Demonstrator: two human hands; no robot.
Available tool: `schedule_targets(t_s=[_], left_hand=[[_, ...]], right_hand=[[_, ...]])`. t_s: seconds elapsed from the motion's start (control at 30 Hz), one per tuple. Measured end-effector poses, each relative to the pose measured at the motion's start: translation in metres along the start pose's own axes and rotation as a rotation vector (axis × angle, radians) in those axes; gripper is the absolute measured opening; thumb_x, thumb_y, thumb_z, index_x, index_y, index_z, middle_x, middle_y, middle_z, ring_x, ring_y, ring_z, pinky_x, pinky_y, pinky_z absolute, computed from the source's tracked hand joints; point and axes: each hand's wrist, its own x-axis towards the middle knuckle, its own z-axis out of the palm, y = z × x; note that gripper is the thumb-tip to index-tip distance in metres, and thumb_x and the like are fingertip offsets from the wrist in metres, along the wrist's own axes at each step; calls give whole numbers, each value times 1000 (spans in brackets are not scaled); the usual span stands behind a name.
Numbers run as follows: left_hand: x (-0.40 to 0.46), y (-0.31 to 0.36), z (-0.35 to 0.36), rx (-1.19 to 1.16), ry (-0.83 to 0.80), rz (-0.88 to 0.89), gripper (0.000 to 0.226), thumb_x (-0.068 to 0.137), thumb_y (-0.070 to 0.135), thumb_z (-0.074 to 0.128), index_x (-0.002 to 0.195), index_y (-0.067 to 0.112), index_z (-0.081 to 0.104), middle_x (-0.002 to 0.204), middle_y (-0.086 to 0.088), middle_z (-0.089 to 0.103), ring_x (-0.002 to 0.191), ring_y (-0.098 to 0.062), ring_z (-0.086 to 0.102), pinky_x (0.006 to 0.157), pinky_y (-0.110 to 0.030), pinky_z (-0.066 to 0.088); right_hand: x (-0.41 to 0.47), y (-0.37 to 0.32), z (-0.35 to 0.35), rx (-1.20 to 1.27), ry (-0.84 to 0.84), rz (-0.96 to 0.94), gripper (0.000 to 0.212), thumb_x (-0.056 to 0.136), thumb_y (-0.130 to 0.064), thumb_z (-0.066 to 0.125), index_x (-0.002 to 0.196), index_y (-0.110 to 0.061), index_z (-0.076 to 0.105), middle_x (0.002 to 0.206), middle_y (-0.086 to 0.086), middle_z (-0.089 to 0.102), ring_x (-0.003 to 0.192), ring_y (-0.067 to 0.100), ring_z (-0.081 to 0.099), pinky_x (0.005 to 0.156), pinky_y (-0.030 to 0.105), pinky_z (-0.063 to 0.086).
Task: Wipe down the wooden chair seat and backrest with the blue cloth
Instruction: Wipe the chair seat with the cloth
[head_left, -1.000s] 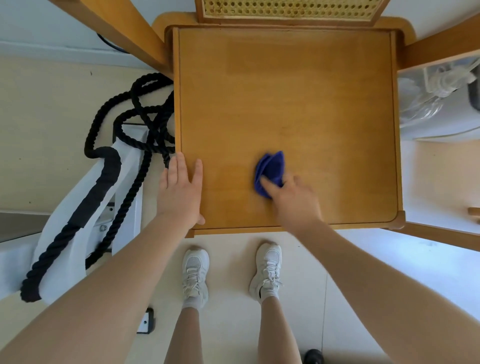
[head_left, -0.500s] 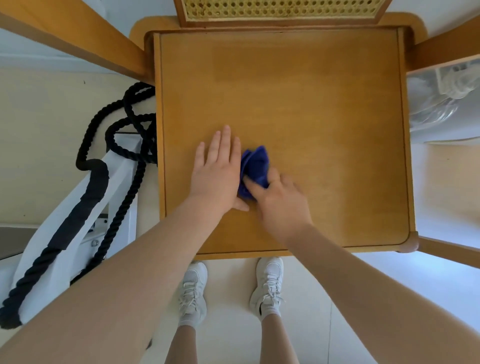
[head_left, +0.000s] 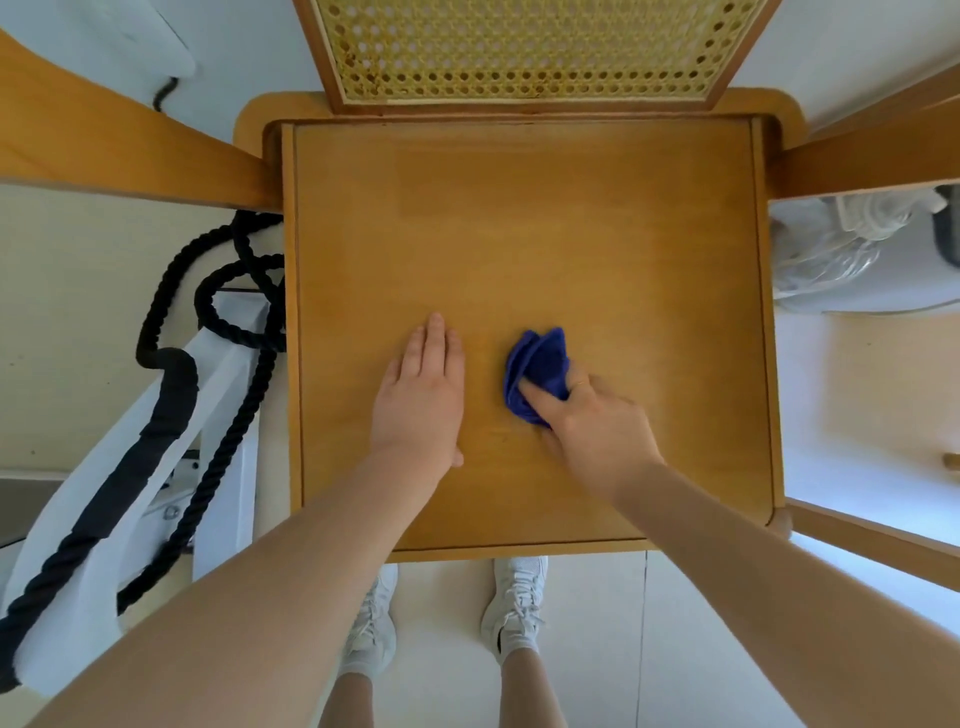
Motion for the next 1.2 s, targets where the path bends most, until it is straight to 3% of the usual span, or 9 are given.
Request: schedule_targets(t_s=[0.1, 0.27, 0.47, 0.6, 0.7, 0.83, 0.93, 1.1, 1.2], left_hand=[[3, 7, -1, -7, 17, -33, 118, 70, 24, 79, 146, 6, -11, 153, -14, -17, 143, -28, -5, 114, -36, 13], [1, 7, -1, -39, -21, -53, 122, 69, 28, 80, 146, 9, -12, 153, -9, -21, 143, -24, -7, 108, -35, 29], [-1, 10, -4, 4, -55, -77, 125, 67, 30, 80, 145, 8, -16, 153, -10, -23, 143, -24, -9, 115, -41, 7], [1, 6, -6, -3, -63, -82, 126, 67, 35, 79, 145, 10, -16, 152, -7, -25, 142, -22, -12, 115, -43, 5], [1, 5, -7, 10, -67, -87, 126, 67, 35, 79, 145, 10, -16, 152, -7, -25, 143, -22, -11, 115, -42, 5], [-2, 14, -11, 61, -118, -106, 123, 71, 34, 77, 144, 5, -17, 152, -13, -25, 142, -26, -10, 115, -41, 4], [-1, 28, -21, 74, -95, -114, 123, 71, 54, 70, 144, 3, -14, 152, -16, -21, 142, -29, -12, 114, -46, -1], [3, 60, -14, -20, 66, 78, 108, 81, 53, 59, 145, 6, -15, 154, -14, -18, 142, -29, -12, 114, -40, -5], [4, 64, -5, 41, 41, 160, 116, 75, 54, 66, 145, 12, -17, 153, -11, -21, 142, -27, -12, 113, -40, -6]], right_hand=[[25, 38, -12, 6, -62, 64, 53, 93, -29, 48, 141, -43, 31, 133, 10, 41, 109, 31, 51, 72, 36, 50], [51, 49, -19, 44, 62, 316, 51, 94, -26, 47, 142, -35, 34, 137, 15, 39, 107, 32, 50, 74, 37, 47], [5, 39, -3, 40, -37, -59, 55, 86, -26, 58, 137, -36, 43, 127, 15, 51, 99, 36, 57, 75, 39, 51], [50, 87, -19, 39, 134, 280, 50, 94, -23, 47, 141, -37, 36, 136, 15, 40, 109, 36, 48, 86, 44, 46], [60, 83, -18, 78, 161, 356, 49, 95, -20, 45, 141, -35, 37, 139, 17, 37, 114, 37, 44, 89, 46, 43], [14, 64, -9, 107, 93, 96, 54, 86, -22, 55, 137, -34, 44, 125, 15, 48, 100, 35, 53, 78, 41, 49], [-5, 80, -4, 52, 57, -104, 56, 79, -19, 64, 132, -32, 52, 118, 17, 55, 95, 36, 57, 76, 42, 50], [41, 138, -17, 157, 272, 417, 51, 88, -15, 52, 136, -31, 47, 136, 19, 40, 114, 41, 44, 92, 50, 44], [36, 132, -14, 199, 227, 386, 51, 89, -16, 51, 137, -30, 45, 136, 19, 39, 114, 39, 44, 87, 47, 47]])
